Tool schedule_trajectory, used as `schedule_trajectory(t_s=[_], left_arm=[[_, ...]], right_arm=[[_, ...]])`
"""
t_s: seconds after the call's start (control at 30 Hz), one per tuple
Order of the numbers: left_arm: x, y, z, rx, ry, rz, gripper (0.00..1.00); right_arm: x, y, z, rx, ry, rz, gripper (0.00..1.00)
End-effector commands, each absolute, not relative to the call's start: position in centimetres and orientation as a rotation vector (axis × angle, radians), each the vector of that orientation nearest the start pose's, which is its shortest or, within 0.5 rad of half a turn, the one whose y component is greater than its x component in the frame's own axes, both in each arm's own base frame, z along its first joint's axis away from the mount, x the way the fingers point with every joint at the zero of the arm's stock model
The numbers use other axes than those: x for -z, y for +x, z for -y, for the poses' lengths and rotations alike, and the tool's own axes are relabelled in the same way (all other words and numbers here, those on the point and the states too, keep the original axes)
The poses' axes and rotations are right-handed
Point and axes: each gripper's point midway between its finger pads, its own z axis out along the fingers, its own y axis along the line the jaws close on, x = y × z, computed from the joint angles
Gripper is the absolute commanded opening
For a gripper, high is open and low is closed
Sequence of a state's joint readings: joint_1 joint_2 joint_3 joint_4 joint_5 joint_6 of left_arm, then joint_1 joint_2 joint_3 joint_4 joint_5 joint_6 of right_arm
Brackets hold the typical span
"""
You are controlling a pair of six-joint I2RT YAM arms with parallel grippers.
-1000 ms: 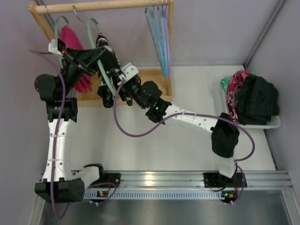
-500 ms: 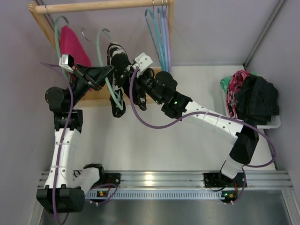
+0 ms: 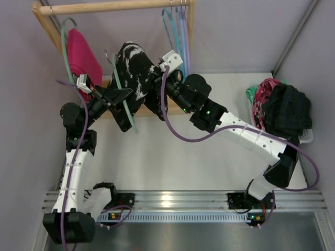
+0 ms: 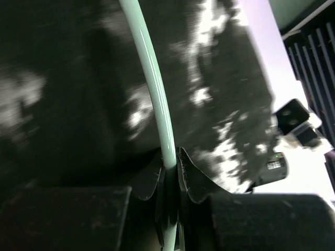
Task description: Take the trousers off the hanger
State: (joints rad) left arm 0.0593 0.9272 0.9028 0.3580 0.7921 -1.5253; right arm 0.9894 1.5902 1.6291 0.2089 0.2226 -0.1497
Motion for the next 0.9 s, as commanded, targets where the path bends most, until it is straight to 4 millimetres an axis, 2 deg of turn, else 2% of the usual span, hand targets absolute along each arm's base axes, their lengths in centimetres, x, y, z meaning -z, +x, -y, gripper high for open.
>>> schedule_trajectory(t_s=[0.0, 0.17, 0.43, 0.53, 0.73, 0.77, 0.83, 0.87], left_arm=[[-42.4, 27.1, 13.6, 1.605, -0.338, -1.504, 0.00], [-40.7, 27.1, 13.6, 1.582, -0.351, -1.539, 0.00], [-37.8, 27.1, 13.7, 1.561, -0.372, -1.613, 0.00], [-37.1, 26.8, 13.8, 1.558, -0.358, -1.626, 0.00], [-37.0, 26.1, 14.0, 1.548, -0.309, -1.629, 0.00], [-37.0, 26.1, 14.0, 1.550, -0.309, -1.630, 0.00], [-37.0, 26.0, 14.1, 1.547, -0.299, -1.628, 0.00], [-37.1, 26.0, 14.1, 1.543, -0.296, -1.626, 0.00]], right_arm=[[-64.3, 26.8, -31.7, -0.727, -0.253, -0.855, 0.00], [-66.9, 25.7, -29.4, -0.737, -0.197, -0.809, 0.00], [-69.6, 24.6, -25.8, -0.707, -0.119, -0.758, 0.00], [-71.2, 23.6, -23.7, -0.692, -0.087, -0.722, 0.00], [-73.3, 21.1, -18.3, -0.603, -0.039, -0.662, 0.00], [-73.9, 20.2, -16.6, -0.588, -0.022, -0.641, 0.00], [-73.8, 20.2, -14.8, -0.553, -0.002, -0.645, 0.00], [-74.0, 19.8, -12.8, -0.539, 0.032, -0.642, 0.00]])
